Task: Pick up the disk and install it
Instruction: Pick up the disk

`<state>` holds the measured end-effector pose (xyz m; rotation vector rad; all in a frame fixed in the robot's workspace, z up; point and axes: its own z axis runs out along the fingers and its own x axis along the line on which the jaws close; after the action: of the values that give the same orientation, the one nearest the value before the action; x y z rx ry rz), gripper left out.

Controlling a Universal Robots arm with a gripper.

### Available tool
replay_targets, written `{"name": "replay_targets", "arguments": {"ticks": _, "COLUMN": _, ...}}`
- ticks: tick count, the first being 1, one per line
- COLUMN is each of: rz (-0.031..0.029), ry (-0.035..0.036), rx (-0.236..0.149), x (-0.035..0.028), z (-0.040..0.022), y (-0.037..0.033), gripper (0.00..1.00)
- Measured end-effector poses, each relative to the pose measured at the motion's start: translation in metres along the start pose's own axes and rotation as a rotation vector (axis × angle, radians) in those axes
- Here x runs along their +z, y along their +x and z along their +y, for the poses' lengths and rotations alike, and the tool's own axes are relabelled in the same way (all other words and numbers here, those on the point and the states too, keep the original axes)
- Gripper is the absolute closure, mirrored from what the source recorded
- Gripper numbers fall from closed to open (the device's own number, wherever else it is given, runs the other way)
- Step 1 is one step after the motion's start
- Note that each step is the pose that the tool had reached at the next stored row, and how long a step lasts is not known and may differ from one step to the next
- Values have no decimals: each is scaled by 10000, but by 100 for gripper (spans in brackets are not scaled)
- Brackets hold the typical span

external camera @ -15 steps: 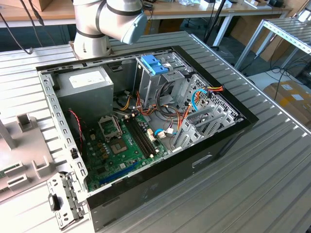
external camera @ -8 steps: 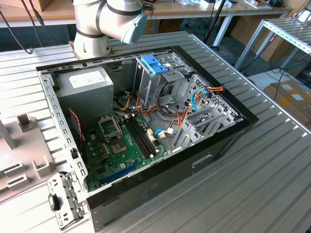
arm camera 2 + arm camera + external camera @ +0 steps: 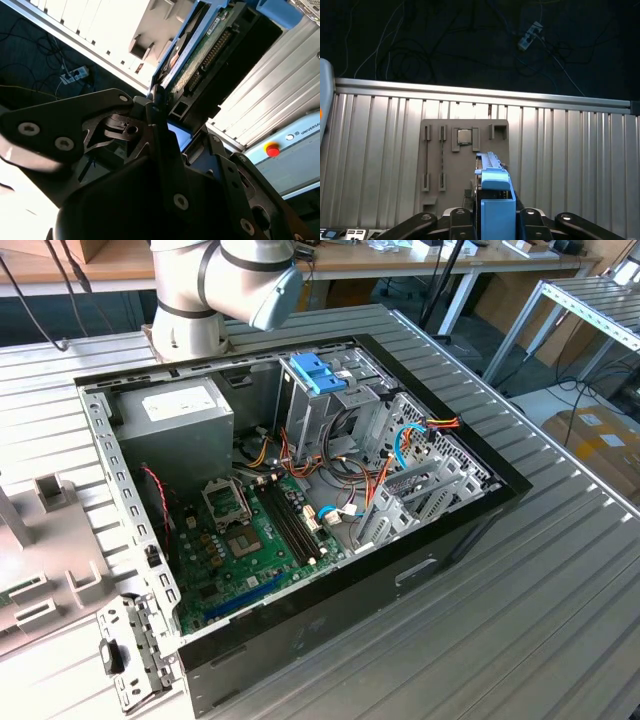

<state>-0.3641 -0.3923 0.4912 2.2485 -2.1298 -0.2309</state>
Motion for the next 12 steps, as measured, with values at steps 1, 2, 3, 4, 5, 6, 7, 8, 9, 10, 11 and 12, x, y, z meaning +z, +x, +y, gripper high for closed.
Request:
{"name": "replay_targets", "arguments": {"ticks": 1, "rz": 0, "ry": 0, "rx": -1, "x": -1, "z": -8, "y": 1, "gripper": 63}}
{"name": "replay_targets", "arguments": {"ticks": 2, "rz": 0, "ry": 0, "rx": 0, "x": -2, "z": -15, "y": 1, "gripper": 63}}
{"name": "replay_targets", "arguments": {"ticks": 3, "rz": 0, "ry": 0, "rx": 0, "x": -2, "z": -22, "y": 1, "gripper": 63}}
{"name": "replay_targets", "arguments": {"ticks": 4, "rz": 0, "ry": 0, "rx": 0, "x": -3, "z": -29, "y": 2, "gripper": 63}}
{"name": "replay_targets", "arguments": {"ticks": 5, "rz": 0, "ry": 0, "rx": 0, "x": -4, "z": -36, "y": 2, "gripper": 63}}
{"name": "replay_targets", "arguments": {"ticks": 6, "rz": -1, "ry": 0, "rx": 0, "x": -5, "z": -44, "y": 3, "gripper": 63}}
{"name": "replay_targets", "arguments": {"ticks": 7, "rz": 0, "ry": 0, "rx": 0, "x": -6, "z": -52, "y": 3, "gripper": 63}}
{"name": "replay_targets", "arguments": {"ticks": 8, "rz": 0, "ry": 0, "rx": 0, "x": -7, "z": -60, "y": 4, "gripper": 63}}
{"name": "replay_targets", "arguments": {"ticks": 9, "rz": 0, "ry": 1, "rx": 0, "x": -8, "z": -71, "y": 4, "gripper": 63}}
{"name": "replay_targets", "arguments": {"ticks": 10, "rz": 0, "ry": 0, "rx": 0, "x": -10, "z": -86, "y": 5, "gripper": 63}}
{"name": "replay_targets", "arguments": {"ticks": 11, "rz": 0, "ry": 0, "rx": 0, "x": -11, "z": -96, "y": 5, "gripper": 63}}
{"name": "replay_targets", "arguments": {"ticks": 12, "rz": 0, "ry": 1, "rx": 0, "x": -12, "z": -106, "y": 6, "gripper": 63}}
